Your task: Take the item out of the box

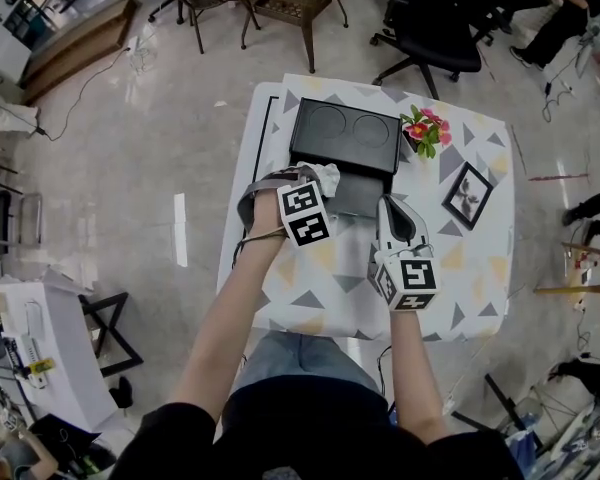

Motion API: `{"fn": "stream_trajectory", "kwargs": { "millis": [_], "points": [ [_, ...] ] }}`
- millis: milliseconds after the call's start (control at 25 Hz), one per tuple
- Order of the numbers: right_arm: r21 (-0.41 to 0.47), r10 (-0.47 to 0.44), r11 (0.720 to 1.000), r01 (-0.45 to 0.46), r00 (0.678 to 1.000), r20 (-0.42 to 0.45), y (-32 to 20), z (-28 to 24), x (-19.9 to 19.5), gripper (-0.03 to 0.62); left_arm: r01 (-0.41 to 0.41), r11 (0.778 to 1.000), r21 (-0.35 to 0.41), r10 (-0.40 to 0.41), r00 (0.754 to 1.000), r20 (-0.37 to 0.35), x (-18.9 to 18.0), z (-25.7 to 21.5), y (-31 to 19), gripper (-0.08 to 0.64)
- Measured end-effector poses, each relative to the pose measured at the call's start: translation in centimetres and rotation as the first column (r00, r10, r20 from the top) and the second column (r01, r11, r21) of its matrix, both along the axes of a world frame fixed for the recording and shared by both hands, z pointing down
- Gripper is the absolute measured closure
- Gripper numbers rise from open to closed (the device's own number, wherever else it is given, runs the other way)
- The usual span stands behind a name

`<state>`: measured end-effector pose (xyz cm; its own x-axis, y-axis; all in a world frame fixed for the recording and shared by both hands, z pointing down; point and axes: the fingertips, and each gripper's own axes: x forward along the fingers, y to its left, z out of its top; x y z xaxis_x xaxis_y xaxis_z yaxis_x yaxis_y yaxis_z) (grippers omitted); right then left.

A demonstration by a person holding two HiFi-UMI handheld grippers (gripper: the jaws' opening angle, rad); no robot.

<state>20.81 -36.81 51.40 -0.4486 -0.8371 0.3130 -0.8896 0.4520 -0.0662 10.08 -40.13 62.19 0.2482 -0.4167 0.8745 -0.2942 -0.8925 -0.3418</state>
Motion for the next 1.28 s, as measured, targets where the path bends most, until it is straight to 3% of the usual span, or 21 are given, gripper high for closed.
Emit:
{"fn": "stream_trajectory", "kwargs": {
  "millis": [120, 200, 400, 560, 720, 840, 920, 1160, 1280],
  "points": [
    [0.008, 0.021, 1.0, -0.021, 1.0, -0.001, 0.5, -0.3, 0.5, 0.591, 0.037, 0.999, 0.015, -0.035, 0.993, -0.116, 0.5, -2.3, 0.4, 0.537],
    [0.017, 0.041, 0.999, -0.041, 0.999, 0.003, 0.9, -0.8, 0.9, 0.591, 0.077, 0.997, 0.018, -0.071, 0.97, -0.231, 1.0, -4.1, 0.6, 0.537],
    [0.062, 0.096, 0.993, -0.097, 0.995, 0.018, 2.2, -2.5, 2.2, 0.589, 0.192, 0.978, 0.08, -0.13, 0.863, -0.488, 1.8, -9.6, 0.7, 0.537],
    [0.102, 0.138, 0.985, -0.14, 0.99, 0.031, 3.4, -4.0, 3.4, 0.589, 0.29, 0.948, 0.131, -0.137, 0.742, -0.656, 1.7, -13.8, 1.3, 0.537],
    [0.138, 0.179, 0.973, -0.184, 0.983, 0.047, 5.1, -5.5, 4.2, 0.59, 0.375, 0.916, 0.142, -0.117, 0.588, -0.8, 1.3, -17.8, 2.7, 0.536],
    [0.166, 0.198, 0.965, -0.204, 0.979, 0.058, 6.4, -6.6, 4.7, 0.591, 0.428, 0.895, 0.127, -0.101, 0.472, -0.876, 0.7, -19.9, 3.6, 0.535],
    [0.184, 0.211, 0.958, -0.219, 0.975, 0.064, 7.2, -7.2, 5.1, 0.591, 0.449, 0.885, 0.122, -0.088, 0.419, -0.904, 0.5, -20.9, 4.3, 0.535],
    [0.223, 0.242, 0.941, -0.253, 0.967, 0.077, 9.4, -8.3, 6.0, 0.591, 0.467, 0.873, 0.14, -0.047, 0.366, -0.93, 0.3, -22.1, 7.1, 0.535],
    [0.238, 0.253, 0.935, -0.264, 0.964, 0.076, 10.3, -8.4, 6.5, 0.591, 0.467, 0.874, 0.136, -0.044, 0.355, -0.934, 0.3, -22.0, 8.3, 0.535]
  ]
}}
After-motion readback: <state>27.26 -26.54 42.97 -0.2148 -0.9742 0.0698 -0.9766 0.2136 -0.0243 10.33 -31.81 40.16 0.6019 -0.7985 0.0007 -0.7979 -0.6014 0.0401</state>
